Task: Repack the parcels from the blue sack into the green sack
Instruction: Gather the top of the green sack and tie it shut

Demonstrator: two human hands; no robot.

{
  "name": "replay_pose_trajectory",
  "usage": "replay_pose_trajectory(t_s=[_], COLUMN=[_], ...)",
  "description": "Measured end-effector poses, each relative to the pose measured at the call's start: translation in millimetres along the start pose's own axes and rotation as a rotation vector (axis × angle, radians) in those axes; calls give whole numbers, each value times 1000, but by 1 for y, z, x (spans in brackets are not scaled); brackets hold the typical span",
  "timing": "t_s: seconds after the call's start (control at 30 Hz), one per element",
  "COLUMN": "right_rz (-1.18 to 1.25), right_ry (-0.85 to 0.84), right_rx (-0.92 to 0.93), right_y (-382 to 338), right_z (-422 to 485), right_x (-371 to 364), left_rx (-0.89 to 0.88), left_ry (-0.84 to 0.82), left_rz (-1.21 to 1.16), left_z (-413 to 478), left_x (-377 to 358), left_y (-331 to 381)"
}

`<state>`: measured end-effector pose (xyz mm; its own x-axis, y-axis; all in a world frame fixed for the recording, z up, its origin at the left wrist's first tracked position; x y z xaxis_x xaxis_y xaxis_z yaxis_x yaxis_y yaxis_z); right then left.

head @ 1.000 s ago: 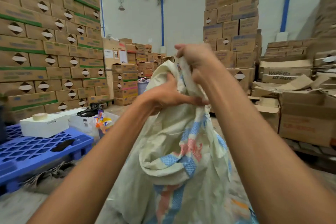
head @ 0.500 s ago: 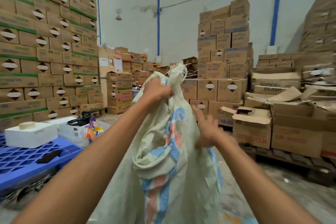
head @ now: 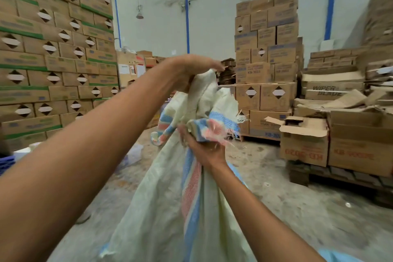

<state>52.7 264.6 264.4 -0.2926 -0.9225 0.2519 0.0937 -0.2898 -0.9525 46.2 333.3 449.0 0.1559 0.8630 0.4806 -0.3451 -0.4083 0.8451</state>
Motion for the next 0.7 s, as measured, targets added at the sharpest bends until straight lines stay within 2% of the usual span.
replay_pose_trajectory(t_s=[0.03,0.1,0.13,0.23,0.3,0.33,0.37,0.43,0.47,0.5,0.57,0.6,0.7], right_rz=[82,205,222,192,300,372,413,452,475,517,598,617,574], right_ry=[105,255,284,333,394,391,375,316,283,252,182,136,0], right_rx=[113,146,143,137,123,98,74,56,60,66,53,67,102], right_y=[-17,-39,-41,-44,-45,-43,-42,-44,-46,-50,-54,-57,-67], right_z=[6,8,10,15,15,16,16,16,15,12,10,10,9], right_x=[10,27,30,39,50,54,57,61,61,60,55,53,54], left_rx=[-48,-122,-149,-236,-221,-169,-56,265,373,415,347,277,55], left_ry=[-7,24,100,498,760,765,648,244,71,-29,-109,-123,-174], left_rz=[72,132,143,36,184,269,305,312,399,527,662,582,17], left_z=[5,0,-5,-19,-24,-24,-20,-19,-25,-30,-29,-25,-13], left_x=[5,14,24,56,77,81,81,62,53,49,35,27,-3], left_y=[-2,-5,-11,-34,-68,-91,-120,-185,-210,-231,-257,-265,-263])
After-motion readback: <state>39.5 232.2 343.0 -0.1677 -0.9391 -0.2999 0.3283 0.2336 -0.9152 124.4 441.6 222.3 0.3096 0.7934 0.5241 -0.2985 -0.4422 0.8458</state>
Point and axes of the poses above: each hand's wrist, its own z-axis towards the middle knuckle, its own x-axis out of the back of the hand, y = z × x, the point moved 5 cm from there along z, towards the middle knuckle, and after that the axes turned 8 degrees about -x, right-handed, at the moved point
